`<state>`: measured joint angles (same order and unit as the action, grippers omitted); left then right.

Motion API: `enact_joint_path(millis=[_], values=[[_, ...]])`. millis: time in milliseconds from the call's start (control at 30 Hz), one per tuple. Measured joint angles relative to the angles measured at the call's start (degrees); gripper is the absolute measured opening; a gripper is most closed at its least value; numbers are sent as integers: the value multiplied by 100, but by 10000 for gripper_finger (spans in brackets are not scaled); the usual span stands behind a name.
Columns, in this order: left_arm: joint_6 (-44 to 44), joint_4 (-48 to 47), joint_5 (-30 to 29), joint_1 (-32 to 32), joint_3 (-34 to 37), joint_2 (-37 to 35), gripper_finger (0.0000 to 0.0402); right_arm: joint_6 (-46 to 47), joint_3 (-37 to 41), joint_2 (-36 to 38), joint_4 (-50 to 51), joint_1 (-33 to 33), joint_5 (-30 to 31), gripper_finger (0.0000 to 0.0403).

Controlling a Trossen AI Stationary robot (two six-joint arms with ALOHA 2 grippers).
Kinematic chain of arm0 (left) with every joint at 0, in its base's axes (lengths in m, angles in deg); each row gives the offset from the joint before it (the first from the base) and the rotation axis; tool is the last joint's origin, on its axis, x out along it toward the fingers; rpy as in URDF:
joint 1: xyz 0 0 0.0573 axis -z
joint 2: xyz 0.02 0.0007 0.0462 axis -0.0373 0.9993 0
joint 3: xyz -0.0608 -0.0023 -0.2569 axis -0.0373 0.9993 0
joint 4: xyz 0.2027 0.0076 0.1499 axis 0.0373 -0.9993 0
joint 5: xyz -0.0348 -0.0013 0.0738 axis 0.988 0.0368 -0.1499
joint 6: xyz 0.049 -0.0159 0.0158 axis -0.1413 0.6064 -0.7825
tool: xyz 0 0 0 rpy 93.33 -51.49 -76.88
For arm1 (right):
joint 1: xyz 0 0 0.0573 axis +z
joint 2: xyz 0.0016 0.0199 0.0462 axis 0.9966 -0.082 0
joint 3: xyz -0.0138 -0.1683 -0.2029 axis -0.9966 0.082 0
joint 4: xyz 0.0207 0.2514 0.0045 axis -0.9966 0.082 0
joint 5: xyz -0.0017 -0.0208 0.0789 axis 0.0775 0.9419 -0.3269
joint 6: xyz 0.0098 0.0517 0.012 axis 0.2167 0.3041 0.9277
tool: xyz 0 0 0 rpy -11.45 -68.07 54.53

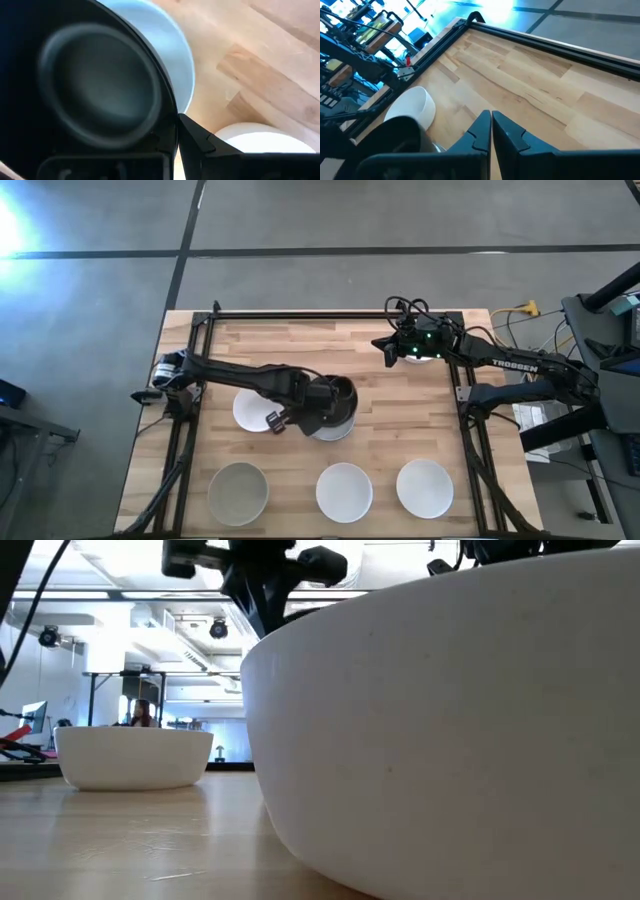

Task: Nest bowls inside each other
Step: Stack the black bowl on top of the white bowl

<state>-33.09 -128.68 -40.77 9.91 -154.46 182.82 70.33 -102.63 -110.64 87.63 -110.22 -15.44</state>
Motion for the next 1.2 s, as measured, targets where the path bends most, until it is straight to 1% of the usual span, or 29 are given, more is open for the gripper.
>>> enact_joint_path(millis=[233,333,733,1000,1200], values=[[9,71,101,116,23,57,0,-37,0,0,3,0,2,9],[13,291,113,125,54,100,0,-39,2,0,4,0,3,9],[55,198,98,129,58,504,0,-20,4,-2,11,0,0,9],[397,230,86,125,62,666,0,-10,4,-2,12,2,0,9],[777,236,79,125,62,638,6,4,4,-2,11,2,0,9]])
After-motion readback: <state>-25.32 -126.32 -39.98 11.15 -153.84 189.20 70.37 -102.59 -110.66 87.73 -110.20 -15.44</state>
